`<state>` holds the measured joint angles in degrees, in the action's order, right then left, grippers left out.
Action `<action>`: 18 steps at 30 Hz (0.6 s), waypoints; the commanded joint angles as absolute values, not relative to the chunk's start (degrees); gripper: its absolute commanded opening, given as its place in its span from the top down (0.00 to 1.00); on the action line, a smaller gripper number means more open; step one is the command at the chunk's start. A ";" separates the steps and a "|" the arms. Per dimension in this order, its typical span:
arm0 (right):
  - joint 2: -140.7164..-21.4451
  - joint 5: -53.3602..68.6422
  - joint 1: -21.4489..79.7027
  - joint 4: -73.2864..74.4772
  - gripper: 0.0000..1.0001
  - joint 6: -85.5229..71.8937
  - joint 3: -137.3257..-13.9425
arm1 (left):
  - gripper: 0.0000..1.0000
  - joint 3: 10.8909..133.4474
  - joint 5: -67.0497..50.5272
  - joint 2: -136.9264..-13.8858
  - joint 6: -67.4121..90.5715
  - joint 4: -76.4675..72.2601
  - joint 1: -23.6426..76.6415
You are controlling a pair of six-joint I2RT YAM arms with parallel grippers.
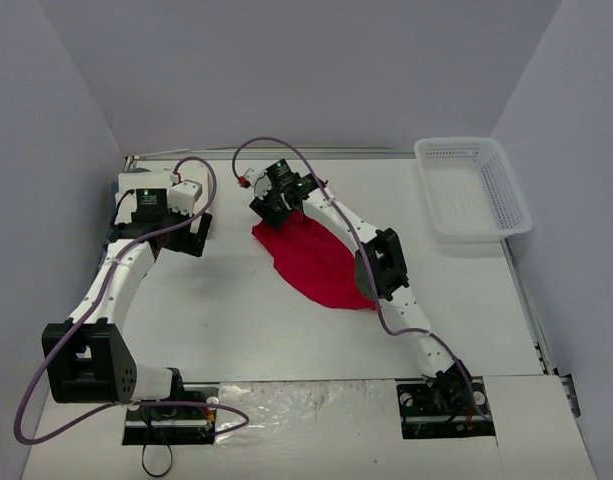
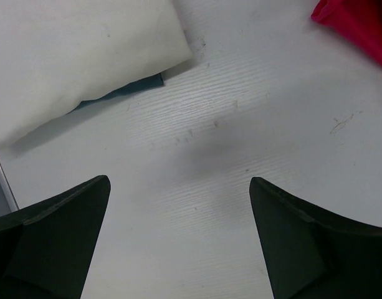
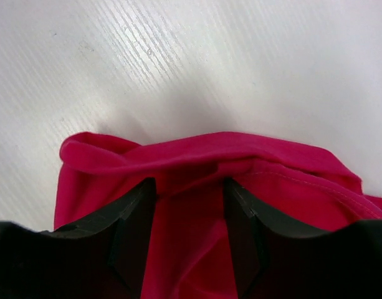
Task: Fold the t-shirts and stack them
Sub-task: Flatten out the tshirt
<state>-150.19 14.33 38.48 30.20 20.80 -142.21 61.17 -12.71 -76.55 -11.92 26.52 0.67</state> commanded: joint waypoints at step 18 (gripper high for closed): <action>-137.48 5.36 38.06 28.30 1.00 22.06 -129.47 | 0.06 63.63 -17.14 -80.59 -12.39 24.44 0.44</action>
